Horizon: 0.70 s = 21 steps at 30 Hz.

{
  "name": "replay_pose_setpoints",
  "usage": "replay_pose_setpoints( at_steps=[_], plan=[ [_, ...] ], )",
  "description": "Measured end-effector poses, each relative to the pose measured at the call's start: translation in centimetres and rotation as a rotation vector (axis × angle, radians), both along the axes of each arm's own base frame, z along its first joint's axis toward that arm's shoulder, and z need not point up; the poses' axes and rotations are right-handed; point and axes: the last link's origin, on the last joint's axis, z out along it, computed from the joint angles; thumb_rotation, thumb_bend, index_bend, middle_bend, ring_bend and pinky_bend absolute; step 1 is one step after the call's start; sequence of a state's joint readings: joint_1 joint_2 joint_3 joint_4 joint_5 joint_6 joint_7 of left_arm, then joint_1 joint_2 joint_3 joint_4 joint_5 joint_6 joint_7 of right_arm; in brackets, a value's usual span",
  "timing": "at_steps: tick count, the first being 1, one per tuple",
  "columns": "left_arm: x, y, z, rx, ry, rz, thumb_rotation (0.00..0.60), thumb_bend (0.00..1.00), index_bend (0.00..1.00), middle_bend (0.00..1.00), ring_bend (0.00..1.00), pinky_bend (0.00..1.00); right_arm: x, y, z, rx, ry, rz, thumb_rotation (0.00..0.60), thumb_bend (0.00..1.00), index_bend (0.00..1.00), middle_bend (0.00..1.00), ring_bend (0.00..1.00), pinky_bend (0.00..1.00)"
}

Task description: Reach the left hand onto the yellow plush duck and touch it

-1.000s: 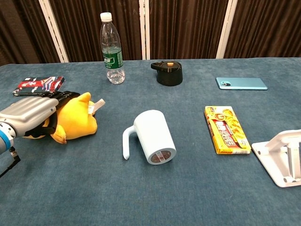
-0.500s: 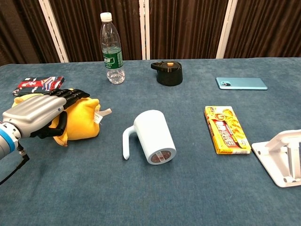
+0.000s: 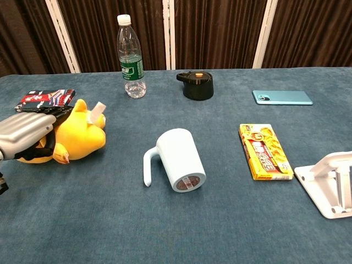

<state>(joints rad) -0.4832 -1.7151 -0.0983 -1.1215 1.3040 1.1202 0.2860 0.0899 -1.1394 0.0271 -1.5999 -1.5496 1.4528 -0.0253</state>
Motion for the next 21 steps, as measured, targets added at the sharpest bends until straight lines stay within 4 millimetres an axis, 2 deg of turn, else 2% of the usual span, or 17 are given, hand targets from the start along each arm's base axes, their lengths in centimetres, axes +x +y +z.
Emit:
replay_pose_setpoints(
  at_steps=[7,13,21],
  plan=[
    [-0.8,-0.1,2.2,0.051,-0.056,-0.013,0.600,1.00,0.00,0.00,0.00,0.00,0.1,0.1,-0.5,0.012,0.014,0.006,0.600,0.03,0.00,0.00,0.00,0.00],
    [0.1,-0.7,4.0,0.094,-0.116,-0.074,0.600,1.00,0.00,0.00,0.00,0.00,0.2,0.1,-0.5,0.009,0.017,0.009,0.600,0.03,0.00,0.00,0.00,0.00],
    [0.7,-3.1,7.1,0.174,-0.109,-0.122,0.600,1.00,0.00,0.00,0.00,0.00,0.2,0.2,-0.2,0.001,0.012,0.009,0.600,0.03,0.00,0.00,0.00,0.00]
  ],
)
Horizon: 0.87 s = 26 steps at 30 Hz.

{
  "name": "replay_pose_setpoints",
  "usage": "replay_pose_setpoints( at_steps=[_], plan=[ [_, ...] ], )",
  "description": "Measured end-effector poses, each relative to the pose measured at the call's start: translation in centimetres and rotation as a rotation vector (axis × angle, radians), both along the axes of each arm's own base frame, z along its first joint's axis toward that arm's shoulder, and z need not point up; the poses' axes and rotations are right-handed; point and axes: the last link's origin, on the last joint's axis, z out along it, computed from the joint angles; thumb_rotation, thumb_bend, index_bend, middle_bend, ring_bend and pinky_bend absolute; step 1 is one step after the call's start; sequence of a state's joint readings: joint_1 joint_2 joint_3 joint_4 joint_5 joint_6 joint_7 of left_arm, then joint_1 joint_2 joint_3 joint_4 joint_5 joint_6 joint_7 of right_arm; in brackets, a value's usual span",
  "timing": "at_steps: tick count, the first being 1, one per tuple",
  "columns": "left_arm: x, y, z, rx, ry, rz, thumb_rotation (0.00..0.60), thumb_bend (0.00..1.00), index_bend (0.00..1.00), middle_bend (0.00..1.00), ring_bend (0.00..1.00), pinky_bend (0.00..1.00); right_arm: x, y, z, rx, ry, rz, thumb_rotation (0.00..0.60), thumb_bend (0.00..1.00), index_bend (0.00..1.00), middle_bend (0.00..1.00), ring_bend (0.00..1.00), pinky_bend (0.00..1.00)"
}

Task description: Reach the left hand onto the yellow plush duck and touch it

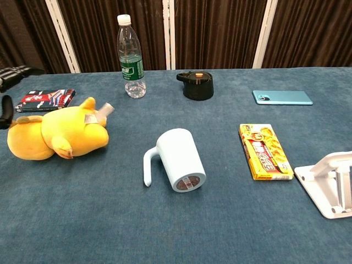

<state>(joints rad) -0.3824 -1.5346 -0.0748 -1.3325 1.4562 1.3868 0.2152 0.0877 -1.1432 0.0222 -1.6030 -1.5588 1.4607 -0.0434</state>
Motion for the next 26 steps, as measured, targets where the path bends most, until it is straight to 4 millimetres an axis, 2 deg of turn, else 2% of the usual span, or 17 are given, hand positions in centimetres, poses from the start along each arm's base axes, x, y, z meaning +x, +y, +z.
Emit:
replay_pose_setpoints(
  at_steps=[11,14,15,16,22,24,26],
  plan=[
    [-1.9,-5.1,4.9,0.126,0.071,0.054,0.600,1.00,0.00,0.00,0.00,0.00,0.3,0.2,0.1,-0.005,0.001,0.012,0.600,0.03,0.00,0.00,0.00,0.00],
    [-2.8,-7.0,6.0,0.154,0.062,0.088,0.600,1.00,0.00,0.00,0.00,0.00,0.4,0.2,-0.1,0.000,0.002,0.016,0.600,0.03,0.00,0.00,0.00,0.00],
    [-3.3,-7.9,6.5,0.160,0.060,0.104,0.600,0.97,0.00,0.00,0.00,0.00,0.4,0.2,-0.1,0.001,0.001,0.017,0.600,0.03,0.00,0.00,0.00,0.00],
    [-3.6,-8.4,6.8,0.160,0.062,0.116,0.600,0.93,0.00,0.00,0.00,0.00,0.5,0.2,-0.2,0.002,0.002,0.018,0.600,0.03,0.00,0.00,0.00,0.00],
    [-4.3,-11.0,8.7,0.181,0.059,0.142,0.600,0.47,0.00,0.00,0.00,0.00,0.5,0.3,-0.4,0.009,0.009,0.020,0.600,0.03,0.00,0.00,0.00,0.00],
    [-4.2,-11.6,9.0,0.182,0.064,0.139,0.600,0.24,0.00,0.00,0.00,0.00,0.5,0.3,-0.5,0.011,0.010,0.018,0.600,0.03,0.00,0.00,0.00,0.00],
    [-4.2,-11.7,9.0,0.182,0.072,0.138,0.600,0.09,0.00,0.00,0.00,0.00,0.4,0.3,-0.5,0.012,0.014,0.018,0.600,0.03,0.00,0.00,0.00,0.00]
  ],
)
